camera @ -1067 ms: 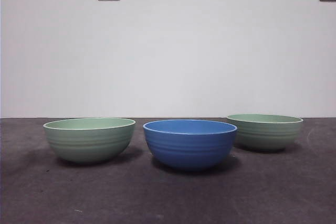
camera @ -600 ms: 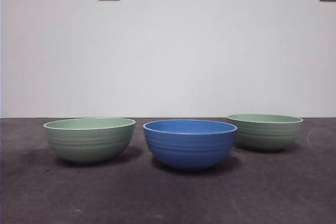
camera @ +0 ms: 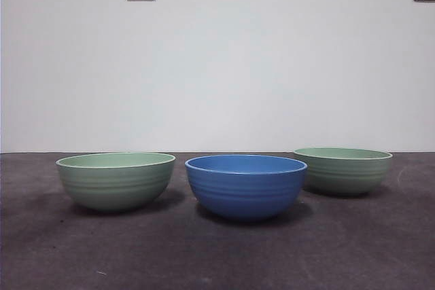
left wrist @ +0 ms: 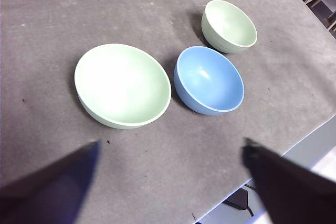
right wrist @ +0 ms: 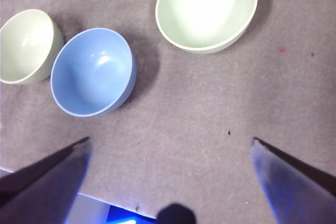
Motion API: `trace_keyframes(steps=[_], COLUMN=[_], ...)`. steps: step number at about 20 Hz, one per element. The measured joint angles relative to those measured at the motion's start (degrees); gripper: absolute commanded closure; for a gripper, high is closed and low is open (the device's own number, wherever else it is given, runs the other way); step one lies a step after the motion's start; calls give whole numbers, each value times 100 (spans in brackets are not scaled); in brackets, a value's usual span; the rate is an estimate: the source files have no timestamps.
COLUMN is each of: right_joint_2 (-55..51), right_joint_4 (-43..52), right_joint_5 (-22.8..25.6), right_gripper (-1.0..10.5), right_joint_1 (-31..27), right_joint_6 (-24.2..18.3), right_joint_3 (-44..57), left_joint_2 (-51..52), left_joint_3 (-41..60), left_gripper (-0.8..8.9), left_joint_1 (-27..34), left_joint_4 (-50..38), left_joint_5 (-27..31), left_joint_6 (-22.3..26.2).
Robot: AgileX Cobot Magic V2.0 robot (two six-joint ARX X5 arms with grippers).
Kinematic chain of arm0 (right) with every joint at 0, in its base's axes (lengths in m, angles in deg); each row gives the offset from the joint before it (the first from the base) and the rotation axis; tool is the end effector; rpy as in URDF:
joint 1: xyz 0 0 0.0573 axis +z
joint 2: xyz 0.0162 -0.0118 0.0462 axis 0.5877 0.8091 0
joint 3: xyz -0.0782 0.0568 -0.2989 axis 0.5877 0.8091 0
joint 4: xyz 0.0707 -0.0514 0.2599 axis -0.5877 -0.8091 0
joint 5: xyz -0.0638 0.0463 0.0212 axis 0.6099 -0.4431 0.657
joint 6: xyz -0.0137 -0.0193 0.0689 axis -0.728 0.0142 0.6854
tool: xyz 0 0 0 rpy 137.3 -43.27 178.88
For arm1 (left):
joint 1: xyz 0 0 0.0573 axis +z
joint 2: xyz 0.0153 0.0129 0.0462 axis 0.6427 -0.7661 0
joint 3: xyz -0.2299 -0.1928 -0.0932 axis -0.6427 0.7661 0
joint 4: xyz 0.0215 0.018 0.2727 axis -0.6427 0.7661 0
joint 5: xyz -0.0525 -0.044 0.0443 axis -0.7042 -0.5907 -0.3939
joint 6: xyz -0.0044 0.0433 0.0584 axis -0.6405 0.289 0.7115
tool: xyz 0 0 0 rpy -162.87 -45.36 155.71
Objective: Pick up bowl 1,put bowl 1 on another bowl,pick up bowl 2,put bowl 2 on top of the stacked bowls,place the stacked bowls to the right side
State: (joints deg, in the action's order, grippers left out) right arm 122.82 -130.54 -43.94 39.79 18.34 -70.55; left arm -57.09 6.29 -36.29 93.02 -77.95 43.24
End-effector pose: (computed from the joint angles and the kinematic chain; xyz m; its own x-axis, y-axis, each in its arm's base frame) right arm 0.1539 0.0290 0.3413 0.5611 0.3691 -0.7409 -0.2510 0.9288 0.2726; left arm 0.1189 -0.0278 0.3252 0.6083 -0.5868 -0.5345 0.4560 0.8095 -0.3697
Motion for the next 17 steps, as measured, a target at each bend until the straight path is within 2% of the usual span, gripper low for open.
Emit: trace_keyframes(steps=[6,14,17], right_joint_2=[662,2769,3536], right_joint_4=[758,1624,1884], right_joint_5=[2,332,592], right_gripper=[443,447,447], right_joint_1=[0,0,0], right_joint_6=[334,573,599], right_joint_3=[-107,-811,-1104], left_joint_2=[0,0,0], left_joint_3=[0,0,0], left_gripper=[247,247,247], left_joint_1=[0,0,0], left_joint_4=[-11,-4,-4], left_joint_5=[4,2,2], left_joint_6=[-9,-9,-9])
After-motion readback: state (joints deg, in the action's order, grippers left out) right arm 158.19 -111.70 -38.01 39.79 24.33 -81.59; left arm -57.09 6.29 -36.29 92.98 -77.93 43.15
